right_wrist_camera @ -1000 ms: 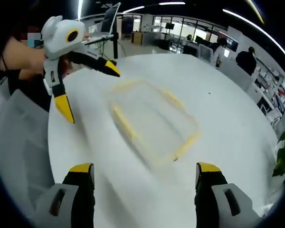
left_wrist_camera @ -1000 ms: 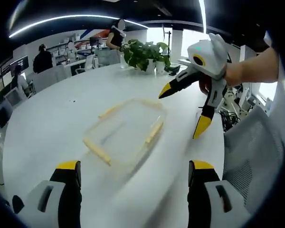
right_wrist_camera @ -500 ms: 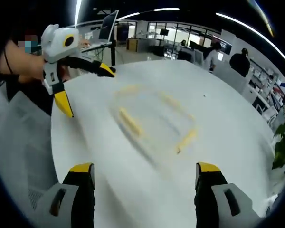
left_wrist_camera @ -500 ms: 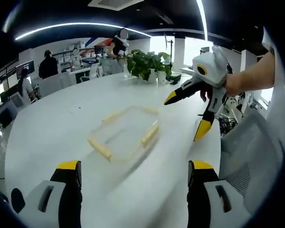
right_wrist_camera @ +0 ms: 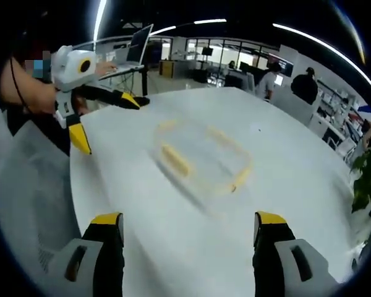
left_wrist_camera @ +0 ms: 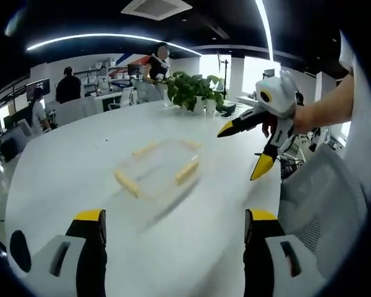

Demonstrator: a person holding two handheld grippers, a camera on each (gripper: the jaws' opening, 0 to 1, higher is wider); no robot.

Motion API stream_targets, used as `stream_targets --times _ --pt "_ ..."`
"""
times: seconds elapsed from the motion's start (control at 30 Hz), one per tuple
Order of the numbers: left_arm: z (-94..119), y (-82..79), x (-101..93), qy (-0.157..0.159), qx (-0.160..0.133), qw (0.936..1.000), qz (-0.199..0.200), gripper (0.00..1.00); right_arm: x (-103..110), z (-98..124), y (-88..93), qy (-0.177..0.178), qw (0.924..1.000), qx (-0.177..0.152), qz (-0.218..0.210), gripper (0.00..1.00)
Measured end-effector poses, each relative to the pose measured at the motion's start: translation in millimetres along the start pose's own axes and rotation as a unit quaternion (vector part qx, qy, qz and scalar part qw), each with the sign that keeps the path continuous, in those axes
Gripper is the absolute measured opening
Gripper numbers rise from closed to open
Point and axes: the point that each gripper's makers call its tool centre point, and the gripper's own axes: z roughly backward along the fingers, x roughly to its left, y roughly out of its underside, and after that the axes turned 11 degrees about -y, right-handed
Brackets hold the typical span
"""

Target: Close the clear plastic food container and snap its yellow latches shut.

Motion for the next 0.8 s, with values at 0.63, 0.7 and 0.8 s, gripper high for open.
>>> stream_targets --times 0.63,0.7,0.8 --pt "23 16.4 -5.7 -0.012 -0.005 0.9998 0.018 0.95 20 19 17.8 0.008 0.9996 -0.026 -0.007 0.88" --pt "26 18.8 -6.8 -0.013 -0.006 0.9997 0.02 0.95 21 22 19.4 0.01 0.9995 -0.029 -0.009 0.88" --pt "30 21.7 -6.6 -0.015 -0.005 0.9996 0.025 0.95 23 25 20.7 0.014 0.9993 -0.033 -0.011 0.88"
